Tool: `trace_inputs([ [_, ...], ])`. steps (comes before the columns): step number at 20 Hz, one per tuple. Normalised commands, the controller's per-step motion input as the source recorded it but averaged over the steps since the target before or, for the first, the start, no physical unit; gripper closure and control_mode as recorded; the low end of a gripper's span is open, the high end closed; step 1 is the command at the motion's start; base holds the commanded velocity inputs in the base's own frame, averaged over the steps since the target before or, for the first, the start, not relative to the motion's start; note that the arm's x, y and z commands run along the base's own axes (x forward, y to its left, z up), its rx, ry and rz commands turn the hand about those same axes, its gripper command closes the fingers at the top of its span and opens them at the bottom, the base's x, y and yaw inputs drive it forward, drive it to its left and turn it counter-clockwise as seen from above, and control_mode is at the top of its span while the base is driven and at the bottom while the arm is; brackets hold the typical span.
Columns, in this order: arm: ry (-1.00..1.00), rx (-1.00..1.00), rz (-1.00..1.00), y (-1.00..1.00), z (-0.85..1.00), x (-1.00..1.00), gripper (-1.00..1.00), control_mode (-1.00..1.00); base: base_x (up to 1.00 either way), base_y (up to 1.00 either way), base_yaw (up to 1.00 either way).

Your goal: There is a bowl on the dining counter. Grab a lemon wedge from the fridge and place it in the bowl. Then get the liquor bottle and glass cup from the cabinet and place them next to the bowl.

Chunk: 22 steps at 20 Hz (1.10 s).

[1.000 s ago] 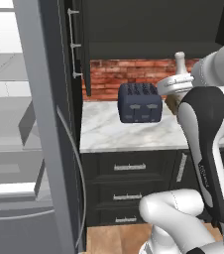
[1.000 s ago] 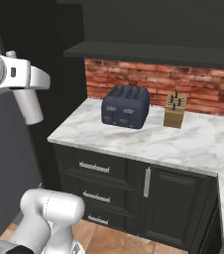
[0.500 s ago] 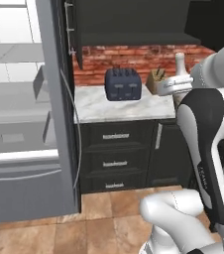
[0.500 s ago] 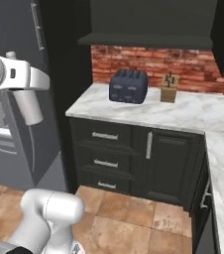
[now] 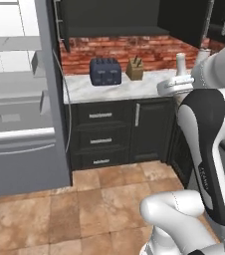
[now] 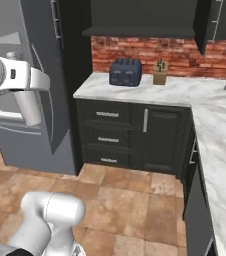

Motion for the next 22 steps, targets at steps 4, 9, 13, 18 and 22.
trace_inputs([
  [4,0.0,0.0,0.0,0.0,0.0,0.0,1.0,1.0,-1.0,-0.18,-0.22],
  [9,0.0,0.0,0.0,0.0,0.0,0.0,1.0,1.0,-1.0,-0.2,-0.22],
  [13,0.0,0.0,0.0,0.0,0.0,0.0,1.0,1.0,-1.0,-0.2,-0.21],
  [18,0.0,0.0,0.0,0.0,0.0,0.0,1.0,1.0,-1.0,-0.2,-0.2],
  [22,0.0,0.0,0.0,0.0,0.0,0.0,1.0,1.0,-1.0,-0.23,-0.17],
])
